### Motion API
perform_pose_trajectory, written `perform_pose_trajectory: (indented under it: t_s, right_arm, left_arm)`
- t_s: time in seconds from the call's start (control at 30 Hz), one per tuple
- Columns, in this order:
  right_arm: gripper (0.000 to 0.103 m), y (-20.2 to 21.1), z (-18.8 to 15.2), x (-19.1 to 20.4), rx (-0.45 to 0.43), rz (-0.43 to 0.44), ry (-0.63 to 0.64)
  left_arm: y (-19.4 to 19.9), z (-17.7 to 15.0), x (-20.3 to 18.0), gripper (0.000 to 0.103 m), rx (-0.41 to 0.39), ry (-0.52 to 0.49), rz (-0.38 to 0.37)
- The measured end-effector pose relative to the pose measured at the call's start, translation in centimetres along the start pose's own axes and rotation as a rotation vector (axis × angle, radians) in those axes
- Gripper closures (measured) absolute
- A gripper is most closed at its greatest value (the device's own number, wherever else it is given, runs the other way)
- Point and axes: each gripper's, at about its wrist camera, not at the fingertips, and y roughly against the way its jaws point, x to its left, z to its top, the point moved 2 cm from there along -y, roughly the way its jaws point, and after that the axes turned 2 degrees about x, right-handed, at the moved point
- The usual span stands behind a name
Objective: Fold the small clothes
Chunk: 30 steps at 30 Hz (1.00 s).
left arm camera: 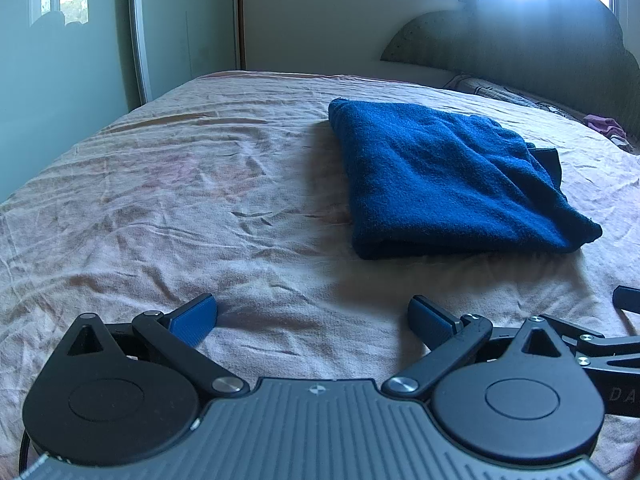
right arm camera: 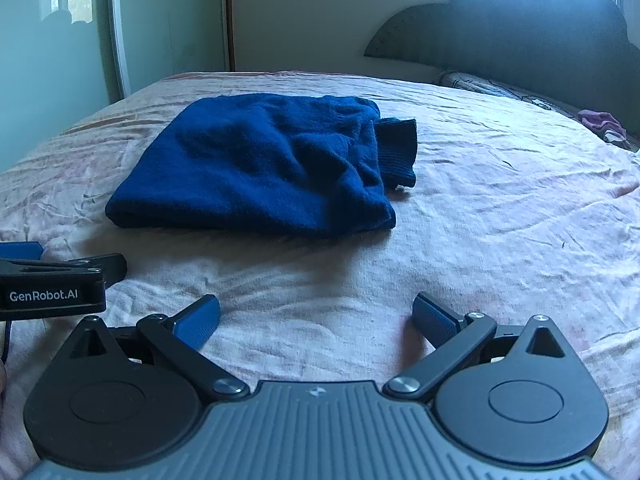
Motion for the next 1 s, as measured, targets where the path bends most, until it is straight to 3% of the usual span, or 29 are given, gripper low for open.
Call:
perform_pose_trajectory:
  t_s: [1.0]
  right_arm:
    - [0.0, 0.13, -0.03, 0.15, -0.007, -0.011, 0.007]
  left_arm:
    - [0.13, -0.1, 0.06, 0.0, 0.0, 0.003, -0.013]
